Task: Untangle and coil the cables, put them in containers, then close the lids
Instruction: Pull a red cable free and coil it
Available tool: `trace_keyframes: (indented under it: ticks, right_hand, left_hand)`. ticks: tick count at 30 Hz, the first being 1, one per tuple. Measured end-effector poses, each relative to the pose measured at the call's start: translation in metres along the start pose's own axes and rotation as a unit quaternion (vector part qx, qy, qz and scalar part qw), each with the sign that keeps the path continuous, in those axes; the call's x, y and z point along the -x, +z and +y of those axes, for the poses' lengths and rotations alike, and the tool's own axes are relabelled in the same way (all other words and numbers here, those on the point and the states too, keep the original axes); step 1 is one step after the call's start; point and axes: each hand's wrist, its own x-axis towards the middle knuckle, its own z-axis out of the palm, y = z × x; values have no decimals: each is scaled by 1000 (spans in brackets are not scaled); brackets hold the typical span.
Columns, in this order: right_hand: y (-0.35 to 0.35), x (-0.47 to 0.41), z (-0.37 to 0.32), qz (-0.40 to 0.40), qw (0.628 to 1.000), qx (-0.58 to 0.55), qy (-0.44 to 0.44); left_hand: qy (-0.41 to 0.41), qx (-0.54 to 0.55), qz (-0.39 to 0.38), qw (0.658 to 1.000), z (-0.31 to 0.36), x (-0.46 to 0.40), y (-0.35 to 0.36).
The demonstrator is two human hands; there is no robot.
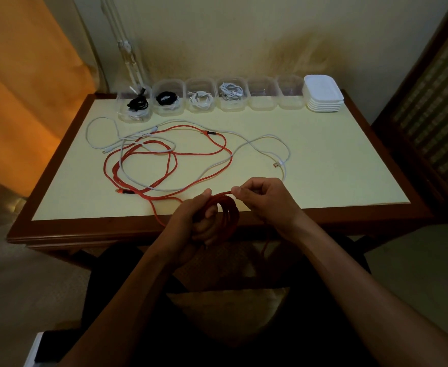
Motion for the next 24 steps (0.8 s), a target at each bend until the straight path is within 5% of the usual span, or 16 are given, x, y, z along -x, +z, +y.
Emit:
trace_keyframes:
  ticks: [9,13,17,22,24]
  right_hand:
    - [9,9,43,-102,990,20,94]
    - [17,14,45,-146,984,37,98]
    - [14,3,30,14,996,80,35]
    - [21,3,7,-62,997,40,-19]
    - [33,4,11,-2,998,43,-45]
  left_hand:
    - [32,358,-49,932,3,0,-6]
    - [11,294,39,955,10,-2,-5]
    - [-29,122,135,983,13,-2,2]
    - [-66,111,78,989,18,0,11]
    - [-67,110,100,987,18,-3,17]
